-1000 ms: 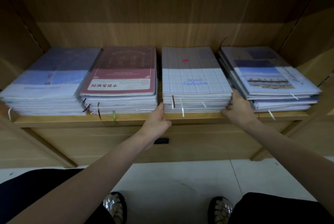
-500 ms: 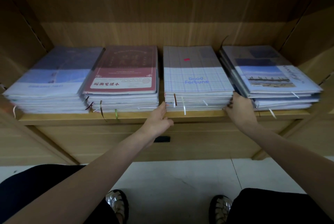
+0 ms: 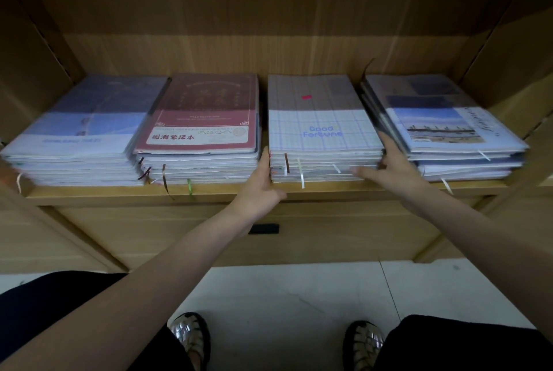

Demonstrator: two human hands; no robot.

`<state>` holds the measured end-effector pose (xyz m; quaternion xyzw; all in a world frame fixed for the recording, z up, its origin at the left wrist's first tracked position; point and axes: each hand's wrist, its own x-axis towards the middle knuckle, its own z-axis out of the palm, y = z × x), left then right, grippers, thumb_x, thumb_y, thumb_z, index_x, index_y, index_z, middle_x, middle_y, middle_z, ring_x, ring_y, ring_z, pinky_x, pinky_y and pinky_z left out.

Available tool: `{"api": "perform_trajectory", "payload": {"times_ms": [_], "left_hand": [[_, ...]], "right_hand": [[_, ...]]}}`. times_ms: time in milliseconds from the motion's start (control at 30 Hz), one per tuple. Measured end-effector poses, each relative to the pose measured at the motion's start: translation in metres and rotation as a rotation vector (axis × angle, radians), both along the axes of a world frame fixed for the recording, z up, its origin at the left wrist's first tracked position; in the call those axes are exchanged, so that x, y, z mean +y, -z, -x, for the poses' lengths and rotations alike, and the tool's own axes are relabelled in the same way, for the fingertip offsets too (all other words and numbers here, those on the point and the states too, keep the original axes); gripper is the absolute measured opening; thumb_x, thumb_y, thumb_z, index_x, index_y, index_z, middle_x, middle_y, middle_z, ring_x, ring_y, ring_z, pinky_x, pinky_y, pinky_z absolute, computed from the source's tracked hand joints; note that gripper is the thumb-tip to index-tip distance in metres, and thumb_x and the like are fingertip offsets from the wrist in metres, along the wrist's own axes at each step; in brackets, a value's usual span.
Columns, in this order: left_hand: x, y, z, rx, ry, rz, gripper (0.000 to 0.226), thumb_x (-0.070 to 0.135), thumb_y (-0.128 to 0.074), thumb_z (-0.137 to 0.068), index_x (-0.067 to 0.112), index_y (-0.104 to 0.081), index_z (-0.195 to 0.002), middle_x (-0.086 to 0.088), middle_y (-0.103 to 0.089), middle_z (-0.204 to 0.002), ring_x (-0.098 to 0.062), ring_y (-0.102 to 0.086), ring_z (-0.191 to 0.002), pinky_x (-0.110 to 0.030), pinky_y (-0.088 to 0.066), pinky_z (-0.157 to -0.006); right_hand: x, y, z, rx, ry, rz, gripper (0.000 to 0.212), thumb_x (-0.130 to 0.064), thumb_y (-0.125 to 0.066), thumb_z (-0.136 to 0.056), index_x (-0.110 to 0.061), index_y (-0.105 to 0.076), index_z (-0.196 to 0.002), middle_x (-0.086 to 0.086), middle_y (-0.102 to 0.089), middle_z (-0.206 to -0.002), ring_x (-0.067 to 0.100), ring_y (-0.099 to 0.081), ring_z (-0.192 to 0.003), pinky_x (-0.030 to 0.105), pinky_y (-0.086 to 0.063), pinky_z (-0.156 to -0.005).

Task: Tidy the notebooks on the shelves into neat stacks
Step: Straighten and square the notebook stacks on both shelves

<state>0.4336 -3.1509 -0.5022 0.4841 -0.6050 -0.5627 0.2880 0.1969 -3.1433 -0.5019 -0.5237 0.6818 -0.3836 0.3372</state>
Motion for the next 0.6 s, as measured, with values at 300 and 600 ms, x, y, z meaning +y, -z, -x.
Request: {"api": "perform_trajectory", "payload": {"times_ms": [300, 600], "left_hand": [[0.008, 0.007, 0.017, 0.162, -0.127, -0.122, 0.092, -0.004, -0.054, -0.087, 0.028, 0.007, -0.148, 0.000, -0.006, -0.157, -0.018, -0.011, -0.144, -0.034, -0.017, -0.115], [0.007, 0.003, 0.008, 0.034, -0.065, -0.050, 0.088, -0.007, -0.051, -0.089, 0.026, 0.003, -0.149, -0.001, -0.013, -0.156, -0.019, -0.016, -0.143, -0.034, -0.022, -0.114]], "right_hand": [[-0.007, 0.004, -0.011, -0.203, 0.040, 0.019, 0.061, -0.036, -0.053, -0.093, -0.030, -0.021, -0.144, -0.007, -0.047, -0.128, 0.020, -0.047, -0.123, 0.048, -0.036, -0.107], [-0.002, 0.002, -0.011, -0.157, 0.024, 0.014, 0.063, -0.039, -0.051, -0.093, -0.027, -0.018, -0.146, -0.003, -0.045, -0.134, 0.023, -0.045, -0.126, 0.049, -0.036, -0.107]]}}
